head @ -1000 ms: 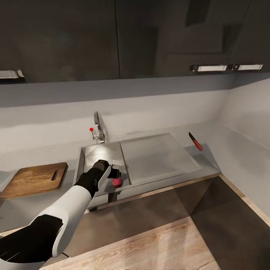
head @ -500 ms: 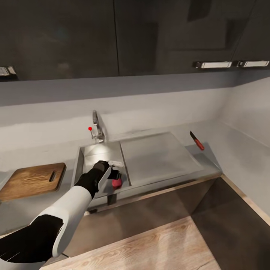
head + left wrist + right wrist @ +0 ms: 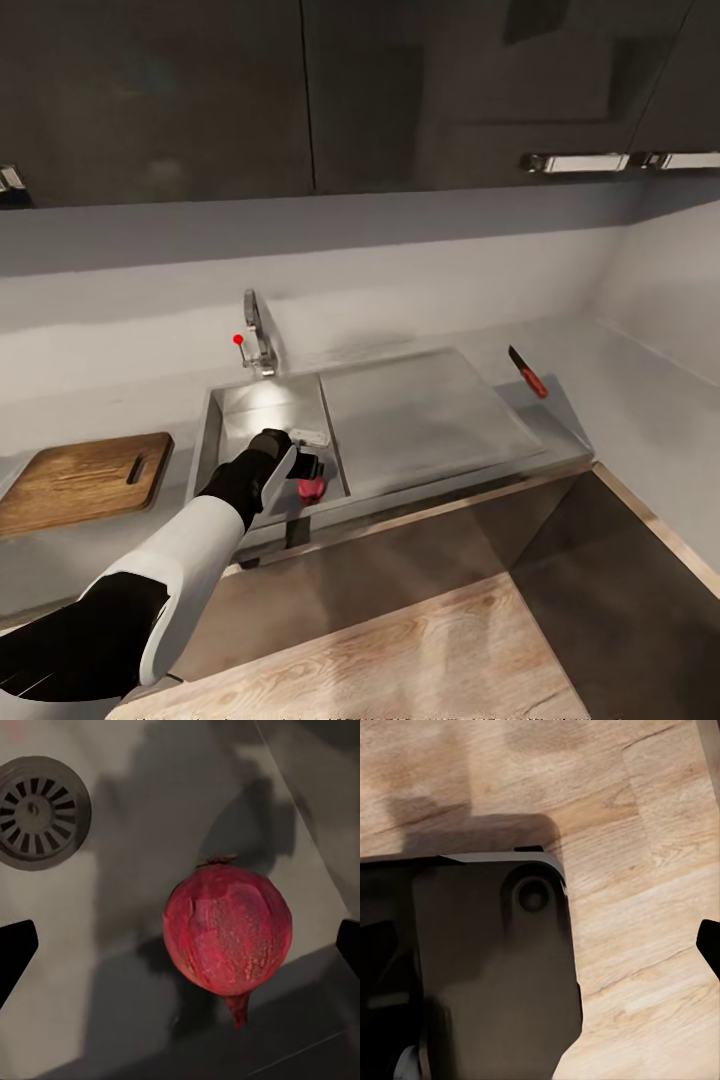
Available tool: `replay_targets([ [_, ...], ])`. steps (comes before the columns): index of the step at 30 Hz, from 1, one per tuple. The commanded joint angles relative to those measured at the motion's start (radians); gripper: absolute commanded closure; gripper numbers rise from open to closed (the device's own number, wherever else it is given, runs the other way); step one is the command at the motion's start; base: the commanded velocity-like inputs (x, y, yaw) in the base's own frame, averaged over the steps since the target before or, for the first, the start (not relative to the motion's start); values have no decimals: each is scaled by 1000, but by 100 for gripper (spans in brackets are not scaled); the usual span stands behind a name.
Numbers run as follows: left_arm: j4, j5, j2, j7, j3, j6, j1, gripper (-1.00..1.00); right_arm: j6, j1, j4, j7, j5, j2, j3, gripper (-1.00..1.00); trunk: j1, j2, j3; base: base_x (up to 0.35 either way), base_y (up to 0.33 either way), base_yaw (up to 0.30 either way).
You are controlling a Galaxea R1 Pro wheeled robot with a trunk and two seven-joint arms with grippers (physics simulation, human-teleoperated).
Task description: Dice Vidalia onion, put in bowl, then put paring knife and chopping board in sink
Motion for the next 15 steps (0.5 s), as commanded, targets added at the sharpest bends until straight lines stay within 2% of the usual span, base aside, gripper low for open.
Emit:
replay_targets([
  [1,1,9,1,9,-5,4,-1,-100,-2,-1,1,-6,11,0,-6,-100,0,-2,-3,0,0,0],
  [6,4,9,1,9,-5,4,-1,-100,-2,-1,1,-6,11,0,-6,-100,0,-2,-9,19,0,0],
  [11,4,9,1,9,-5,2,-1,-100,-2,-1,1,-6,11,1,-6,-100,0,-2,-15,144,0,0],
  [15,16,9,1,9,-6,-25,-1,-100,-2,-1,1,-6,11,0,-6,-100,0,-2,-19,60,0,0],
])
